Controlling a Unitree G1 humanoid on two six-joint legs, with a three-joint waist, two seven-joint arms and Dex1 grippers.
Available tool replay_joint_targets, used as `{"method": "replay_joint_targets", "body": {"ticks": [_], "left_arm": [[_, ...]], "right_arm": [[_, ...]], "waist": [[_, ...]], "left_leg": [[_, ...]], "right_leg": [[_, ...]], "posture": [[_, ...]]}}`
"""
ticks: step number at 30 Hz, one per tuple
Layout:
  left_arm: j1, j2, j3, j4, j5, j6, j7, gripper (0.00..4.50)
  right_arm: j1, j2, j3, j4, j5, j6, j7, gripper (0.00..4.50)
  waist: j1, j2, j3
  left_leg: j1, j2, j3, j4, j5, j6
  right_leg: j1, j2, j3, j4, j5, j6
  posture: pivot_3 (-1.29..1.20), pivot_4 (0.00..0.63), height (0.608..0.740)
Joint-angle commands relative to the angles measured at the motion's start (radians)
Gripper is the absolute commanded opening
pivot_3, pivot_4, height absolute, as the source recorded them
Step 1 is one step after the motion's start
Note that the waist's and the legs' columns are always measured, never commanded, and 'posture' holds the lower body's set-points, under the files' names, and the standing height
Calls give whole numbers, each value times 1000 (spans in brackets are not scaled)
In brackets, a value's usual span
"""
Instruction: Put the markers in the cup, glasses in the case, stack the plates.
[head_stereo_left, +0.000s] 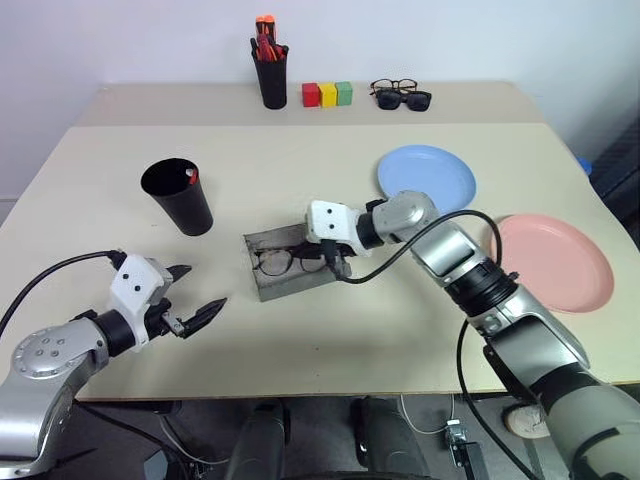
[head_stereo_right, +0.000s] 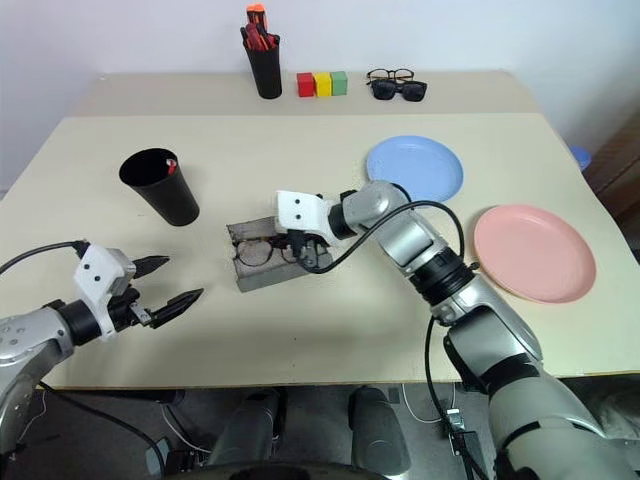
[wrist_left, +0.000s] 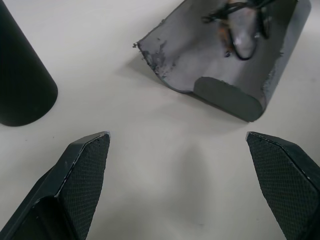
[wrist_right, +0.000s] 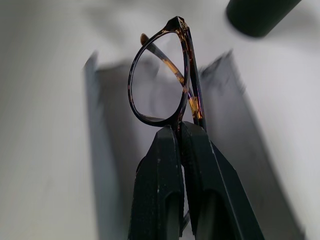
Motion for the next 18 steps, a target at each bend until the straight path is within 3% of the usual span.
{"method": "replay_joint_targets", "body": {"ticks": [1, 2, 4, 8, 10, 14, 18], "left_arm": [[-30, -8, 14, -26, -20, 2, 17, 4500], [-52, -15, 10, -22, -30, 7, 25, 4500], [-90, -30, 11, -13, -53, 22, 33, 4500], [-226, -49, -60, 24, -78, 85, 59, 3121], [-327, -65, -127, 54, -69, 142, 90, 2117], [-695, -190, -319, 308, 55, 299, 243, 2117], [-894, -299, -308, 514, 60, 384, 323, 2117]], "right_arm": [[-2, 16, -37, -50, 5, 20, 16, 666], [-5, 24, -45, -49, 0, 26, 7, 937], [-8, 36, -57, -49, -9, 32, -8, 1965], [-6, 56, -108, -78, -23, 52, -79, 4034], [14, 48, -137, -121, -16, 64, -98, 4053], [179, -43, -235, -366, 33, 139, -121, 4053], [323, -111, -313, -551, 53, 234, -175, 4053]], "waist": [[-4, 0, 0], [-4, 0, 0], [-3, 0, 0], [1, 0, 0], [8, 0, 0], [45, -2, -1], [24, -2, -1]], "left_leg": [[0, 0, 0, 0, 0, 0], [0, 0, 0, 0, 0, 0], [1, 0, 0, 0, 0, 0], [1, 0, 0, 1, 0, 0], [0, -1, -1, 1, 0, 0], [0, -3, -4, 3, 0, 0], [-1, -5, -2, 3, 0, 1]], "right_leg": [[0, 0, 0, 0, 0, 0], [0, 0, 0, 0, 0, 0], [0, 0, 0, 1, 0, 0], [0, 0, 0, 1, 0, 0], [1, 0, 0, 1, 0, 0], [3, -1, -2, 0, 0, 2], [3, -3, 0, -1, 0, 4]], "posture": [[0, 150, 740], [0, 150, 740], [0, 150, 740], [0, 150, 740], [0, 150, 740], [0, 150, 740], [0, 150, 740]]}}
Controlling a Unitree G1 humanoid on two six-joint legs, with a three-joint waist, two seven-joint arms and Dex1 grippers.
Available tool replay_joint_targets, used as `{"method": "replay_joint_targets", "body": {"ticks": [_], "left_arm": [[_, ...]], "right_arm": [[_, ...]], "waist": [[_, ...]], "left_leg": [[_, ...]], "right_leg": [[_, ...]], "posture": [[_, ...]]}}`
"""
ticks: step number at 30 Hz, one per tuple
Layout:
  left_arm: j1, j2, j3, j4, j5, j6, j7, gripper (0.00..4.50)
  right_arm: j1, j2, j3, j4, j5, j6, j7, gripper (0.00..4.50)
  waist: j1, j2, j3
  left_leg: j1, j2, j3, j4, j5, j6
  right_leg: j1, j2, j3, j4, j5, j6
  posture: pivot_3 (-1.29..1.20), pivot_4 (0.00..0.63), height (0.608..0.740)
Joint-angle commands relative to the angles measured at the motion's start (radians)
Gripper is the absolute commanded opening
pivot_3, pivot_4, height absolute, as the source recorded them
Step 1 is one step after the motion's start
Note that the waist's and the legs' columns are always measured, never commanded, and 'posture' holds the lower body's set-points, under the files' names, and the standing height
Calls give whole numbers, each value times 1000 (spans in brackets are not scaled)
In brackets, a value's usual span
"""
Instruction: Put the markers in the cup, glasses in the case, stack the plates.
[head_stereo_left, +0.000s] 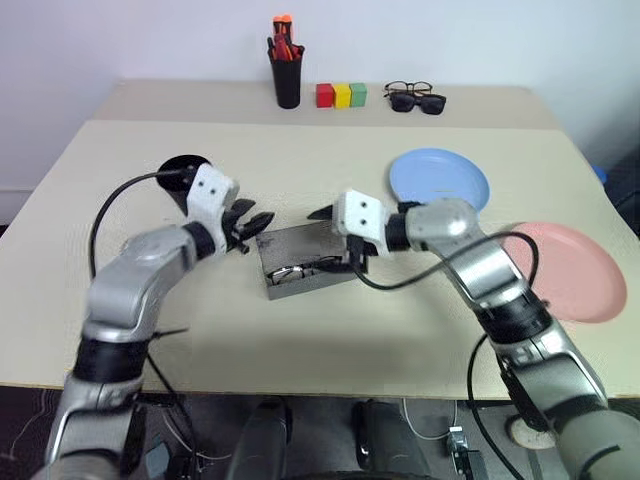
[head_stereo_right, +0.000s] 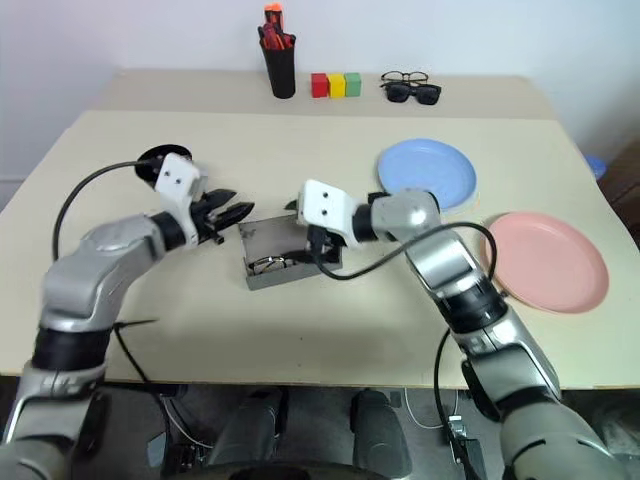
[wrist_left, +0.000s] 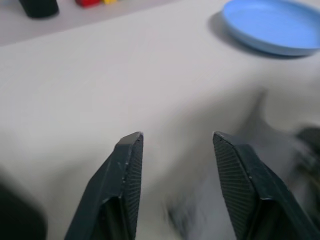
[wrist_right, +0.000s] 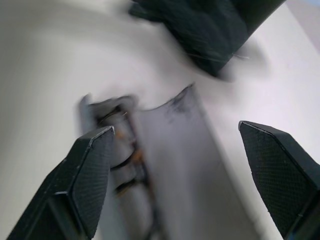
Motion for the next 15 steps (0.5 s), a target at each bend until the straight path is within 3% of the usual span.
{"method": "replay_joint_targets", "body": {"ticks": [1, 9, 15], "left_arm": [[-142, -60, 6, 157, 16, 105, 69, 2117], [-282, -35, -169, 367, 79, 185, -71, 2117], [-259, 19, -197, 314, 63, 184, -203, 2117]], "right_arm": [[91, -49, -111, -192, 31, 95, -66, 4053], [244, -80, -263, -433, 90, 364, -219, 4053], [298, -106, -292, -457, 100, 388, -271, 4053]], "waist": [[-2, 0, 0], [-27, 0, 0], [-26, 0, 0]], "left_leg": [[0, 0, 0, 0, 0, 0], [0, 1, 0, 0, 0, 0], [0, 1, 0, 0, 0, 0]], "right_leg": [[-1, 0, 0, 1, 0, 0], [-1, 1, 0, 3, 0, 0], [-1, 1, 1, 2, 0, 0]], "posture": [[0, 150, 740], [0, 150, 740], [0, 150, 740]]}}
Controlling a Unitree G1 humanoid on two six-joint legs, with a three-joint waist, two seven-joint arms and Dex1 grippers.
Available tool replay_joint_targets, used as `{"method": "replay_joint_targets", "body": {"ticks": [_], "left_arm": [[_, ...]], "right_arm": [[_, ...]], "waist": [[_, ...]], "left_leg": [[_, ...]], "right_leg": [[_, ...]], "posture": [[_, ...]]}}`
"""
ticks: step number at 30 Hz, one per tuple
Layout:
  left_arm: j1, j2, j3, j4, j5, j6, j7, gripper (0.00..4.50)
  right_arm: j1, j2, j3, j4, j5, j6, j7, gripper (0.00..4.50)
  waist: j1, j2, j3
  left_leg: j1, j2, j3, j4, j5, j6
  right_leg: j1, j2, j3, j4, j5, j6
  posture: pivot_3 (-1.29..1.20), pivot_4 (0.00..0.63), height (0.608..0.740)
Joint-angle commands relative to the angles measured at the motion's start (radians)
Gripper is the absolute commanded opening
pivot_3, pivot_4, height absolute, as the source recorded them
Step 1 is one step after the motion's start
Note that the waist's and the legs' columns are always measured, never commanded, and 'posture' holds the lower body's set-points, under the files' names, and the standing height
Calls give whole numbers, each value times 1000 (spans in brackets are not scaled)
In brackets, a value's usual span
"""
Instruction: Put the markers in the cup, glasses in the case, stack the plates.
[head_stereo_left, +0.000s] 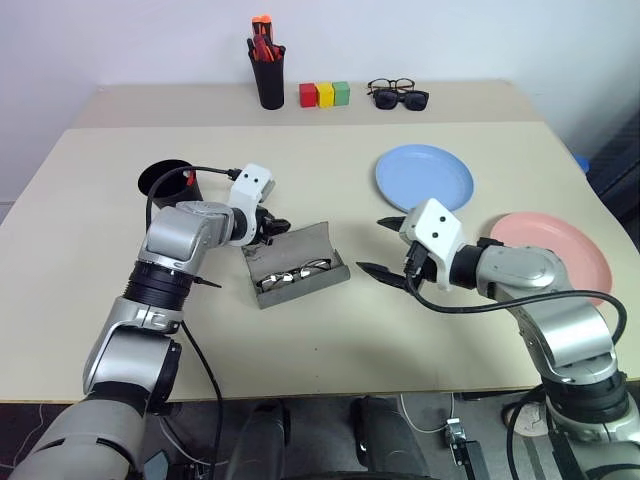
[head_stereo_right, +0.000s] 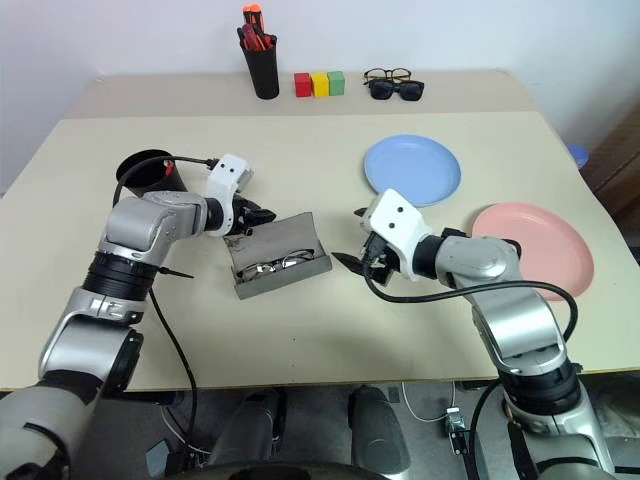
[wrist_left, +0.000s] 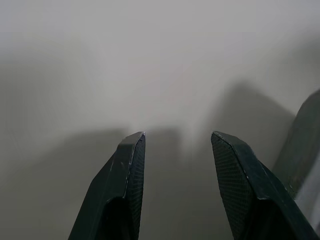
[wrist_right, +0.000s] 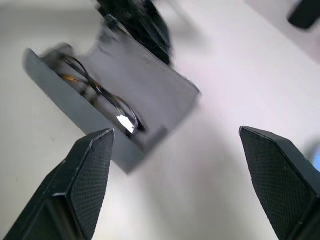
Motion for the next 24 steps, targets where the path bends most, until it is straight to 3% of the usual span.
{"method": "replay_joint_targets", "body": {"ticks": [1, 5, 14, 21, 24], "left_arm": [[12, 26, 14, -73, -22, 10, -58, 2117], [63, 56, 51, -210, -73, 49, -99, 2117], [341, 197, 90, -652, -191, 135, -139, 2117], [499, 149, 216, -746, -227, -144, -173, 2117], [542, 122, 266, -739, -238, -186, -145, 2117]], "right_arm": [[0, -17, -26, -35, 10, -4, -31, 4053], [-1, -20, -18, -11, 12, -15, -48, 4053], [-95, -37, 22, 197, -80, -50, -127, 4053], [-202, -43, 102, 461, -226, -211, -212, 4053], [-267, -14, 154, 656, -287, -304, -236, 4053]], "waist": [[0, 0, 0], [0, 0, 0], [-1, 0, 0], [6, 1, 0], [5, 1, 0]], "left_leg": [[0, 0, 0, 0, 0, 0], [0, 0, 0, 0, 0, 0], [0, 0, 1, 0, 0, 0], [0, 0, 1, 0, 0, 0], [0, 0, 2, 0, 0, 0]], "right_leg": [[0, 0, 0, 0, 0, 0], [0, 0, 0, 0, 0, 0], [0, -1, 1, 0, 0, 0], [0, -1, 1, -1, 0, 0], [0, -1, 1, -1, 0, -1]], "posture": [[0, 150, 740], [0, 150, 740], [0, 150, 740], [0, 150, 740], [0, 150, 740]]}}
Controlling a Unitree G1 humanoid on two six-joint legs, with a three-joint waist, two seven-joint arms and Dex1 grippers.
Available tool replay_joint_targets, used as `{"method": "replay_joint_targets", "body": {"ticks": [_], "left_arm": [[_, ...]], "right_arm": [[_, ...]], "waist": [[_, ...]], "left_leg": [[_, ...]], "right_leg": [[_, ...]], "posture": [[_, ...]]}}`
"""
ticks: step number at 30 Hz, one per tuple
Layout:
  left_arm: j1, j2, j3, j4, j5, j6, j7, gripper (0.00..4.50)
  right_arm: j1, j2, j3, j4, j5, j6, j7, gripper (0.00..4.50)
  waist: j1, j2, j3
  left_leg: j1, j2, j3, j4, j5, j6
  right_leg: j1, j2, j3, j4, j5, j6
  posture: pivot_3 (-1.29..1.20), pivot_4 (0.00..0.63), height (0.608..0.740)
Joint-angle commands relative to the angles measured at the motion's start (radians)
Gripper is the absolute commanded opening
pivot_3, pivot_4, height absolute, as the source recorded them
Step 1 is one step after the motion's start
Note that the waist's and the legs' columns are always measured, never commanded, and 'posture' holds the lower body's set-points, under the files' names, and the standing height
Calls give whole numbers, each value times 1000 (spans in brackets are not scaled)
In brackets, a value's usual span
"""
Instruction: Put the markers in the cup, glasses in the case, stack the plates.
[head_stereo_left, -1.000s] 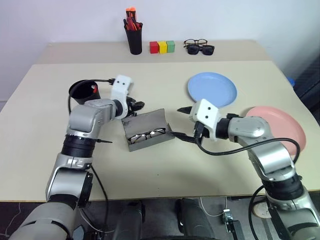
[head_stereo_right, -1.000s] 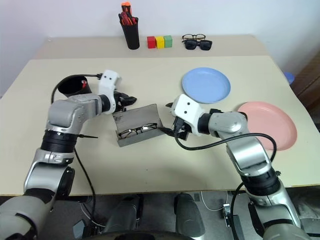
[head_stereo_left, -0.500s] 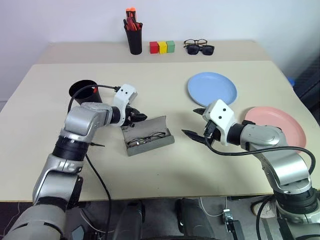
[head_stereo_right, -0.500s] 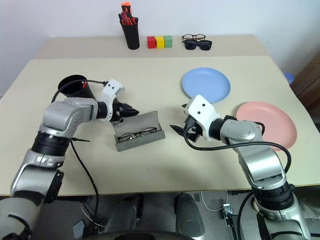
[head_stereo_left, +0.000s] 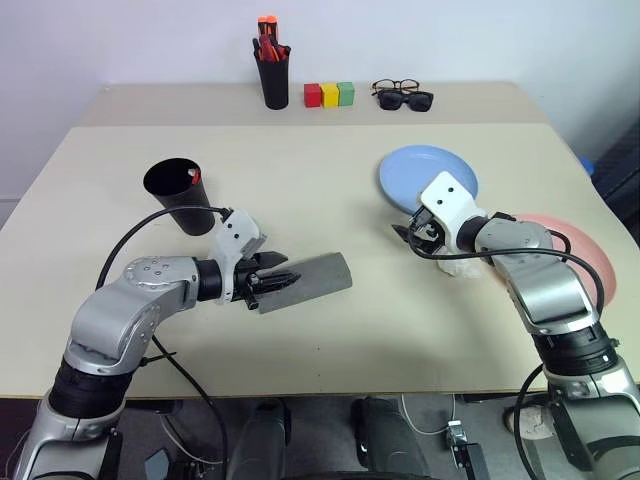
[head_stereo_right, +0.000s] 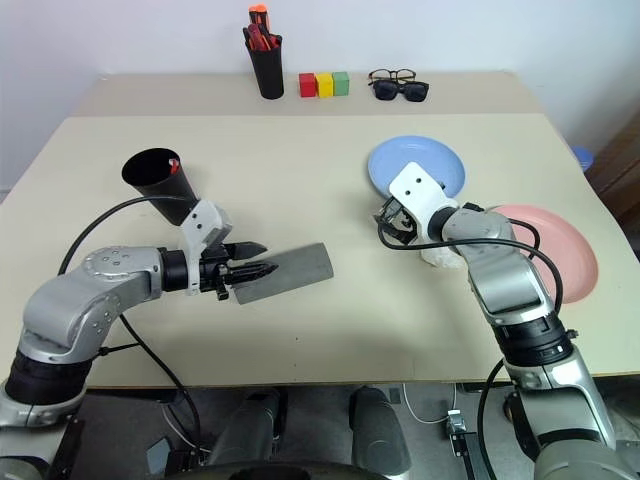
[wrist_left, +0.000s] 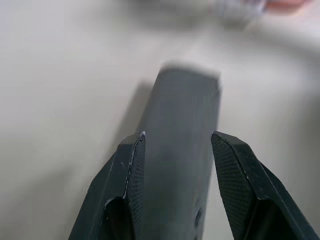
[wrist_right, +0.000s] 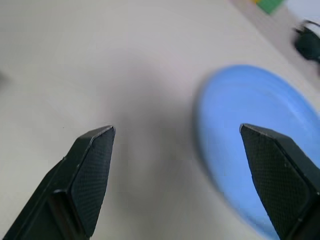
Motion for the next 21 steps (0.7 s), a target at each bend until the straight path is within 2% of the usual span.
{"method": "replay_joint_targets", "body": {"ticks": [1, 3, 5, 7, 11, 12, 13, 16, 21], "left_arm": [[41, -9, 67, -36, -4, -99, 18, 2117], [61, -6, 76, -42, 8, -140, 27, 2117], [66, -4, 82, -34, 8, -149, 42, 2054], [70, -3, 92, -19, 1, -140, 59, 2054], [93, -2, 107, -14, -13, -147, 63, 2054], [98, -3, 103, -19, -12, -150, 62, 2054], [100, -5, 97, -21, -10, -155, 61, 2054], [94, -29, 77, -12, 2, -183, 74, 2054], [64, -72, 49, 56, 43, -256, 92, 2054]], "right_arm": [[-83, 32, 49, 211, -81, -136, -38, 4053], [-125, 57, 69, 329, -109, -203, -58, 4053], [-160, 81, 57, 413, -121, -246, -86, 3532], [-181, 88, 64, 472, -141, -286, -90, 2843], [-184, 89, 70, 498, -168, -341, -88, 705], [-177, 84, 66, 479, -175, -344, -93, 277], [-169, 77, 63, 456, -187, -349, -103, 62], [-135, 49, 45, 374, -215, -358, -122, 62], [39, -89, -84, 6, -202, -241, -48, 62]], "waist": [[-2, 0, 0], [-8, 0, 0], [-7, 0, 0], [-7, 0, 0], [-5, 0, 0], [-5, 0, 0], [-5, 0, 0], [-5, 0, 0], [10, 1, 0]], "left_leg": [[0, 0, 0, 0, 0, 0], [0, 0, 0, 0, 0, 0], [0, 0, 0, -1, 0, 0], [0, 0, 0, 0, 0, 0], [0, 0, 0, 0, 0, 0], [0, 0, 0, 0, 0, 0], [0, 0, 0, 0, 0, 0], [0, 0, 0, 0, 0, 0], [0, 0, 0, 0, 0, 0]], "right_leg": [[0, 0, 0, 0, 0, 0], [0, 0, 0, 0, 0, 0], [0, 0, 0, 0, 0, 0], [0, 0, 0, 1, 0, 0], [0, 0, 0, 0, 0, 0], [0, 0, 0, 0, 0, 0], [0, 0, 0, 0, 0, 0], [0, 0, 0, 0, 0, 0], [0, 0, 0, 0, 0, 0]], "posture": [[0, 150, 740], [0, 150, 740], [0, 150, 740], [0, 150, 740], [0, 150, 740], [0, 150, 740], [0, 150, 740], [0, 150, 740], [0, 150, 740]]}}
